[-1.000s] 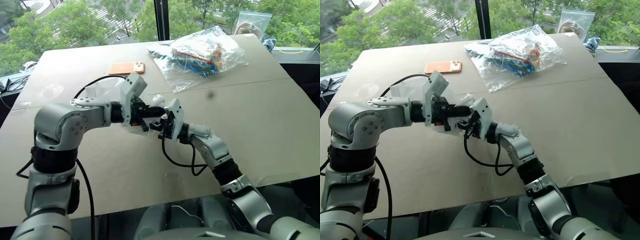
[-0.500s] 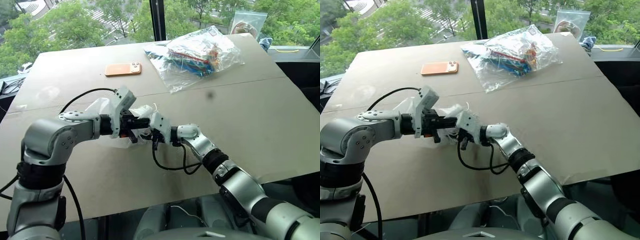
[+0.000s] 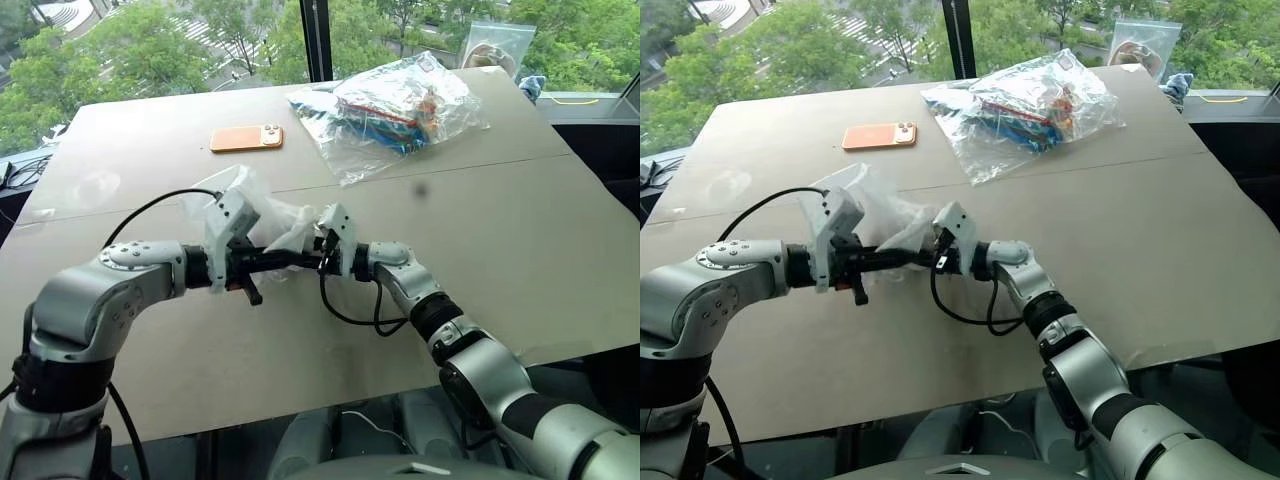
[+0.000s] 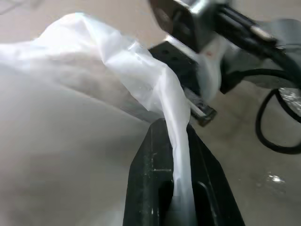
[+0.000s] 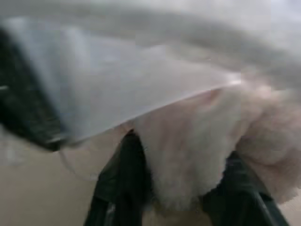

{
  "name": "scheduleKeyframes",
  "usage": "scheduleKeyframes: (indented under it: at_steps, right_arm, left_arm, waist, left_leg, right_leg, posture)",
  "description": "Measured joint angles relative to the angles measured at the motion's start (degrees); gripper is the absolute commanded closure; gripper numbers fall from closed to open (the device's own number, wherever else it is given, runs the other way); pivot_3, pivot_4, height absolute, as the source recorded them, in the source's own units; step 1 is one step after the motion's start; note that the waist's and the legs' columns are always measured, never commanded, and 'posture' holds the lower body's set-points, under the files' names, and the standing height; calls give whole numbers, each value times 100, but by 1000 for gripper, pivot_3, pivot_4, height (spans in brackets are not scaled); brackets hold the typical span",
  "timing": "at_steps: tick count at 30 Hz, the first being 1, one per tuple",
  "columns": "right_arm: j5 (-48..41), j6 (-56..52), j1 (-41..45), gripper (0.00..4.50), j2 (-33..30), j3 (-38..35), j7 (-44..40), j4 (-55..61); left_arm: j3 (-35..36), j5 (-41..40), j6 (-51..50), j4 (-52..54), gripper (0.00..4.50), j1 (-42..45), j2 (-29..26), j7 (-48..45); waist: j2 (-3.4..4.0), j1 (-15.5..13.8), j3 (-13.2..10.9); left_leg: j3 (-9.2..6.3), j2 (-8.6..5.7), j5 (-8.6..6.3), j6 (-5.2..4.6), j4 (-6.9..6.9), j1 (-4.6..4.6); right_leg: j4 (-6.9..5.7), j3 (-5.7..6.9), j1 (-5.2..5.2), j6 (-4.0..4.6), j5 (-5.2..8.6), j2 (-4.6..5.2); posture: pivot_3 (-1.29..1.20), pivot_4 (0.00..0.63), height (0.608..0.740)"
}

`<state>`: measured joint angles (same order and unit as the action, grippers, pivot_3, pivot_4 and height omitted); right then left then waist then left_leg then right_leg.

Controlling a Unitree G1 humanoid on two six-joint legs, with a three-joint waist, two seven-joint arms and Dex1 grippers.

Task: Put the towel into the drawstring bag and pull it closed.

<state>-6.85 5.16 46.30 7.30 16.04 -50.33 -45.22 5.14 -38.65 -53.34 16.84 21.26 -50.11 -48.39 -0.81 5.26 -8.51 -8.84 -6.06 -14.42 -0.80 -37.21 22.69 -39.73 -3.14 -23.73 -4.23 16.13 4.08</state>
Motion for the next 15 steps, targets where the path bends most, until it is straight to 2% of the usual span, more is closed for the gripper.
scheduleKeyframes:
  at_steps: [1, 3, 7, 12, 15]
  right_arm:
    - [71, -20, -84, 1125, -7, 38, 87, 210]
    - [145, -459, -520, 1125, -189, 172, 109, 1006]
    - [244, -1423, -1363, 41, -820, 214, 331, 2513]
    - [314, -2371, -1855, 41, -1266, 91, 767, 4080]
    - [413, -2605, -1627, 41, -1428, 67, 999, 4287]
  left_arm:
    - [-85, 138, 209, -189, 4500, 84, 2, -82]
    - [-371, 556, 866, -701, 4500, 291, 6, -392]
    - [-799, 1271, 2010, -1745, 4500, 596, 18, -998]
    - [-1024, 1847, 3123, -2835, 4500, 1052, 112, -1638]
    - [-1022, 1994, 3588, -3355, 4500, 1402, 137, -1949]
  waist:
    - [-1, -13, 0]
    - [-2, -58, 1]
    - [-2, -176, 1]
    - [-2, -163, 1]
    - [-3, -128, 2]
  left_leg:
    - [0, -1, 0, 0, -1, 0]
    - [1, -3, 0, 0, -1, 1]
    - [-6, -5, 0, 0, -4, 11]
    - [-2, 6, -1, 2, -2, 11]
    - [6, 7, -1, 2, -6, 10]
  right_leg:
    - [1, 1, 1, 0, 0, 1]
    - [5, 2, 2, 0, 0, 5]
    - [9, 10, 0, 0, 0, 5]
    - [1, 6, -2, 1, 0, 14]
    - [2, 3, -1, 5, -3, 11]
  posture:
    - [0, 150, 740]
    - [0, 150, 740]
    - [0, 150, 740]
    - [0, 150, 740]
    - [0, 150, 740]
